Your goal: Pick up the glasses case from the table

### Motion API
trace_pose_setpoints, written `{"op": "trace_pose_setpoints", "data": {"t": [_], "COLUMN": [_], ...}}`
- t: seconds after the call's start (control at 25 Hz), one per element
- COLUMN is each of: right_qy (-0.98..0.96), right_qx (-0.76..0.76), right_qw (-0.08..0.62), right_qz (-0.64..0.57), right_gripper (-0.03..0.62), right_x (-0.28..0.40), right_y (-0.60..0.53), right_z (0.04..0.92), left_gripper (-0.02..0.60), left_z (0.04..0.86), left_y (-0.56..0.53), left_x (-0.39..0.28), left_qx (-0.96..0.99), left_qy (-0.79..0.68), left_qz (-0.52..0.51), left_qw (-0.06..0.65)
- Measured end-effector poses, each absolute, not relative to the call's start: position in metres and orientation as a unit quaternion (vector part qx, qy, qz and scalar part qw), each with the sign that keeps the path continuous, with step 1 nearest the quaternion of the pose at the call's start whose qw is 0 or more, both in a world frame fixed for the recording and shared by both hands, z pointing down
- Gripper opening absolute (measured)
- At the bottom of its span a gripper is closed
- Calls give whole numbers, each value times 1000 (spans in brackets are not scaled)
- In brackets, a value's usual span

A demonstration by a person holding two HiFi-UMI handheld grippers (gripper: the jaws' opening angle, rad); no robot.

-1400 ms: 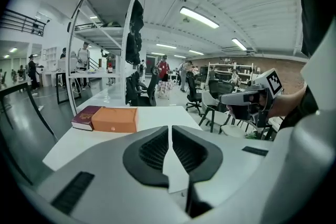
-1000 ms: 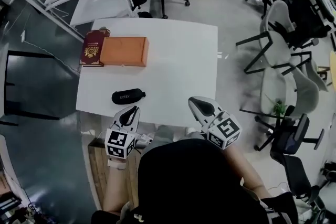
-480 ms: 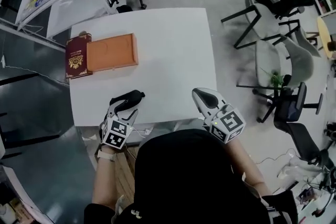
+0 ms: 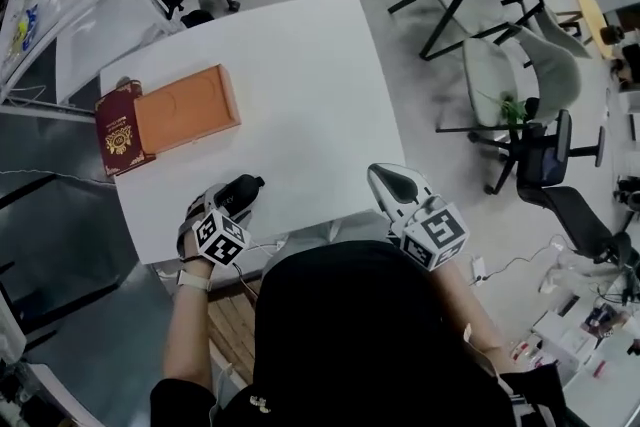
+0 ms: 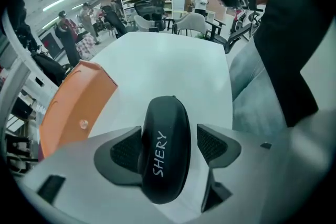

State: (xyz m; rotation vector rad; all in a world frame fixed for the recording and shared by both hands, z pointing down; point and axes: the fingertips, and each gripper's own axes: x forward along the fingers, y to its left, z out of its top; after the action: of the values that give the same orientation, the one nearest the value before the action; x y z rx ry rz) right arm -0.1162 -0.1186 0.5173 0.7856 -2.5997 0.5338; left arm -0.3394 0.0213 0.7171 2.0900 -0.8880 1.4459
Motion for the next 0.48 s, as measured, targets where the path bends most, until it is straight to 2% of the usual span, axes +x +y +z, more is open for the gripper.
{"op": "trace_pose_setpoints", "data": {"t": [0.48], "right_qy": [-912], "right_qx": [317], "right_qw": [181], "right_qz": [188], "right_gripper": [29], "right_x": [-96], "right_y": [-119], "right_z": [508], "left_gripper": [359], "left_z": [754], "left_y": [18], "left_x": [-336], "left_qx": [753], "left_qy": [-264], "left_qz": [558], "left_qw": [229]}}
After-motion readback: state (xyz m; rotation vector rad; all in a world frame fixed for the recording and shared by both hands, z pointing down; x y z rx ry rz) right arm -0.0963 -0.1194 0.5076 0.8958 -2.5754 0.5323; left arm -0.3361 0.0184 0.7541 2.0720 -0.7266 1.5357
